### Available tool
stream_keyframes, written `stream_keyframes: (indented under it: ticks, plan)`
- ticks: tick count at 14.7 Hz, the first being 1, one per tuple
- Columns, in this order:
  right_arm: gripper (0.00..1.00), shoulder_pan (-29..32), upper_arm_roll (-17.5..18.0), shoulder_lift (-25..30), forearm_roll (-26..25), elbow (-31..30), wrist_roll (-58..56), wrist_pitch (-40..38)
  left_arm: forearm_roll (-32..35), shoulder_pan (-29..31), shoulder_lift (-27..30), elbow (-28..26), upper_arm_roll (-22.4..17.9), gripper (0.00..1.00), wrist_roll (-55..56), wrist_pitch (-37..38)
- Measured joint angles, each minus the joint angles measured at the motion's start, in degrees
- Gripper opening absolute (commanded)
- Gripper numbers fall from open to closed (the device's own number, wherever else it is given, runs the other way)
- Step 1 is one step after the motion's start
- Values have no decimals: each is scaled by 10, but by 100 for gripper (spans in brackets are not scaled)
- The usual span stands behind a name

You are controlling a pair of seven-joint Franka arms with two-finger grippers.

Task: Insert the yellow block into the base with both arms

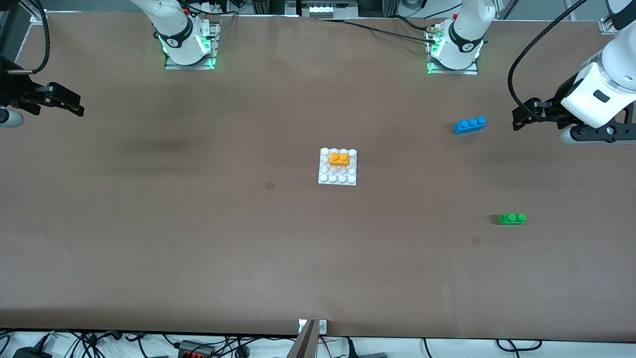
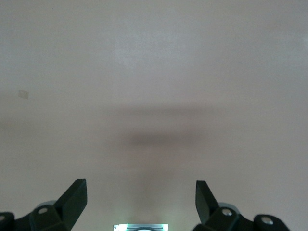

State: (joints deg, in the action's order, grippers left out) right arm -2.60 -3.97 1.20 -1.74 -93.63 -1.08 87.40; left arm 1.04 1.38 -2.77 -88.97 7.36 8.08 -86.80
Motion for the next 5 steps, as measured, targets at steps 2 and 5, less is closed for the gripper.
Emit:
stream_keyframes:
  ticks: [2, 5]
  plan:
    - [100, 0, 0, 0, 0, 0, 0, 0, 0, 0, 0, 0, 0, 100, -2, 0]
    - [100, 0, 0, 0, 0, 0, 0, 0, 0, 0, 0, 0, 0, 100, -3, 0]
